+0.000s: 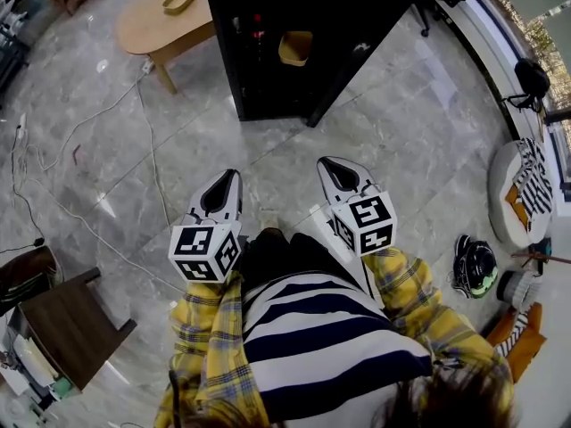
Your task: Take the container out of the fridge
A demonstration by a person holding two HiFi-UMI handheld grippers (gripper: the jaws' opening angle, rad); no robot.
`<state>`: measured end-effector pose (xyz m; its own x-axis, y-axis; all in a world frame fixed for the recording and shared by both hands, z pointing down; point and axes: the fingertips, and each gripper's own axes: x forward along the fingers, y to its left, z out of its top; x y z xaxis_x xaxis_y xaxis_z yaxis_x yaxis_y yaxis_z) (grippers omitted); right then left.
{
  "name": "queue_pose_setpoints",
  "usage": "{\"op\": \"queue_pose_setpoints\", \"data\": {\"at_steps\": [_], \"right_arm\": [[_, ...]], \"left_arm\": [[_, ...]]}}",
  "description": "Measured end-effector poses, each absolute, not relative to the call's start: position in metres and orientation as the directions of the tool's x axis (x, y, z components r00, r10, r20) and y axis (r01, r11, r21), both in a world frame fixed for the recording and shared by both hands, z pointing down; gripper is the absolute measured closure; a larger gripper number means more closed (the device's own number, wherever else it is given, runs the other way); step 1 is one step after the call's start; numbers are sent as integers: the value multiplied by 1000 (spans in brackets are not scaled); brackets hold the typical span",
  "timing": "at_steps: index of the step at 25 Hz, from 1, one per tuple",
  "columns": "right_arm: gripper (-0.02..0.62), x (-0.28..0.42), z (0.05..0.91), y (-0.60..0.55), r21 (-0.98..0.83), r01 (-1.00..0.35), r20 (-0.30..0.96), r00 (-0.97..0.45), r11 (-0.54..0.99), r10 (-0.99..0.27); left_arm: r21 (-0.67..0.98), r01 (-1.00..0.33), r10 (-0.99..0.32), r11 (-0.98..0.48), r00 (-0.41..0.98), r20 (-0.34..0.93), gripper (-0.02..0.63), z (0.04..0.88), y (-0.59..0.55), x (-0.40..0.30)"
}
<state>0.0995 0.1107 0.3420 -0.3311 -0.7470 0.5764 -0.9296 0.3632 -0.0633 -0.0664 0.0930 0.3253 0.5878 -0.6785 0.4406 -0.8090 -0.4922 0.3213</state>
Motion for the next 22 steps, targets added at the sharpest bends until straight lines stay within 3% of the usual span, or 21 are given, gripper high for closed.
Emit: {"op": "queue_pose_setpoints", "data": {"at_steps": [14, 22], "right_arm": [[566, 92, 367, 39, -14, -917, 595, -329, 400, -734], [563, 98, 394, -10, 81, -859, 621, -352, 505, -700]], "left_arm": [[315, -803, -676, -505, 595, 435, 572, 355, 27, -68], [306, -838, -698, -452, 546, 463, 574, 379, 7, -51]]}}
